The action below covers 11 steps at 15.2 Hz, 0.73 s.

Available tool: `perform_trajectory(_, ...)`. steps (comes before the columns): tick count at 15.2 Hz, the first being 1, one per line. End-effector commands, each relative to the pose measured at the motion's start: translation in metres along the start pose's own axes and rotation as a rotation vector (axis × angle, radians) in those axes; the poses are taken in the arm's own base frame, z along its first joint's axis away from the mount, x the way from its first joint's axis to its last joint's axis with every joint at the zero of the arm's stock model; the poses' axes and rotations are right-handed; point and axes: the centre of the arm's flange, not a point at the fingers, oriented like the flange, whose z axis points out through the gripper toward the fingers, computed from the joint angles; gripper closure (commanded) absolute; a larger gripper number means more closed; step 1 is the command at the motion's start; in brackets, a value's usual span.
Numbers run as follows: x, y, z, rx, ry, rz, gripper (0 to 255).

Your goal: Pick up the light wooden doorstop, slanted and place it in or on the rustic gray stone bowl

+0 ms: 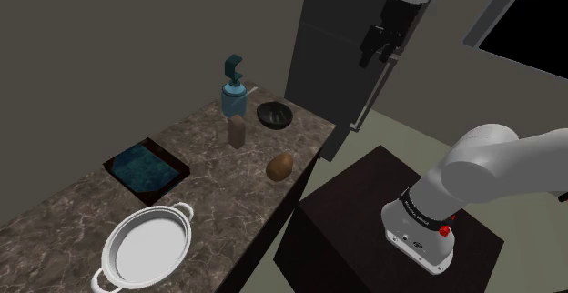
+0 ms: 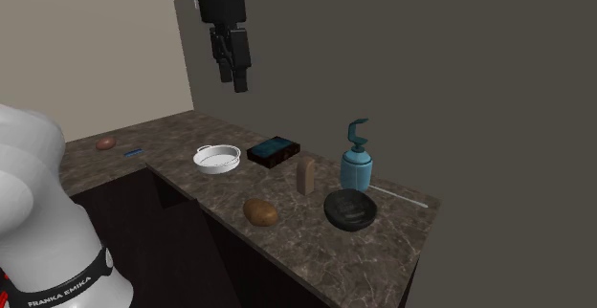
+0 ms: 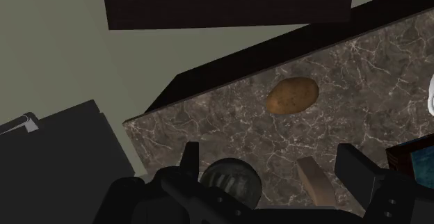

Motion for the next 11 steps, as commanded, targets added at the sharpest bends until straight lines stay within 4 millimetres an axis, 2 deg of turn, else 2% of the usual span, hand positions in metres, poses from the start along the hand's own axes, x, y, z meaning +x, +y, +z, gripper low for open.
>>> perform_trajectory(1, 0.000, 0.000, 0.000, 0.000, 0.000, 0.000, 0)
perform_trajectory(11, 0.072, -0.055, 0.093, 0.000, 0.017, -0.030, 0)
